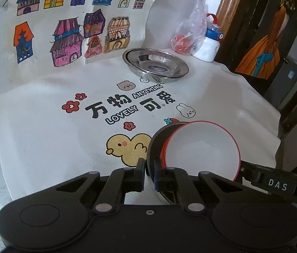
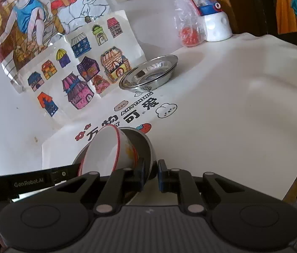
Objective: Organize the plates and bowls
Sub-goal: 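Lift the bowl stack with both grippers and carry it toward the steel plates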
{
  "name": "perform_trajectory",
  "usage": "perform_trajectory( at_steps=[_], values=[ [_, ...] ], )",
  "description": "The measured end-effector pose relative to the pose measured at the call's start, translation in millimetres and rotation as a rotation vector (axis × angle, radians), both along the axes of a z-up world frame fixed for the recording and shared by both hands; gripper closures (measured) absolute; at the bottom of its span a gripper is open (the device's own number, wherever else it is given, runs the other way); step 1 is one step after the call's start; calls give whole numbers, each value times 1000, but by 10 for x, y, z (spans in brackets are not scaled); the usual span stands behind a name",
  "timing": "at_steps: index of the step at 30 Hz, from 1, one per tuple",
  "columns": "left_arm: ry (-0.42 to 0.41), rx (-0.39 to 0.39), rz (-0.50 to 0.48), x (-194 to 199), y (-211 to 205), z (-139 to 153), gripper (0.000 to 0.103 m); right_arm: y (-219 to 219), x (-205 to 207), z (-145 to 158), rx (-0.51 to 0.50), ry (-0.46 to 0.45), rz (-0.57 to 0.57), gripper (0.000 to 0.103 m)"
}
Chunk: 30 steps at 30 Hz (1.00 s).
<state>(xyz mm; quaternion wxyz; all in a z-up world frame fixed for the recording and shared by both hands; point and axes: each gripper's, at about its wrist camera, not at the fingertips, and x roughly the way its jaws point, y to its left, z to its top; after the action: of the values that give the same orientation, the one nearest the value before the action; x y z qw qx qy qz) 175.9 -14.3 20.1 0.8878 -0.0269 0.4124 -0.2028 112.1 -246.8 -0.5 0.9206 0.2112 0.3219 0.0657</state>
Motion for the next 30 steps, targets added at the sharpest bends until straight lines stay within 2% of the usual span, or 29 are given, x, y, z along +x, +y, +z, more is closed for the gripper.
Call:
perform_trajectory(
  at_steps=[8,15,25,30],
  values=[
    [-23,-19,44,-47,-7,-44,96,9,-52,-2,-18,-26,-16,88],
    [-81,53,76,-147,-156,-88,96,67,-95,19,-77,-48,-14,88],
    [-59,13,137,-165,-129,-76,97,-16,-101,-26,-4,-46,-39,89],
    [-44,-5,152,-157,-127,-67,97,-29,-89,-17,-1,-49,-51,89]
  ],
)
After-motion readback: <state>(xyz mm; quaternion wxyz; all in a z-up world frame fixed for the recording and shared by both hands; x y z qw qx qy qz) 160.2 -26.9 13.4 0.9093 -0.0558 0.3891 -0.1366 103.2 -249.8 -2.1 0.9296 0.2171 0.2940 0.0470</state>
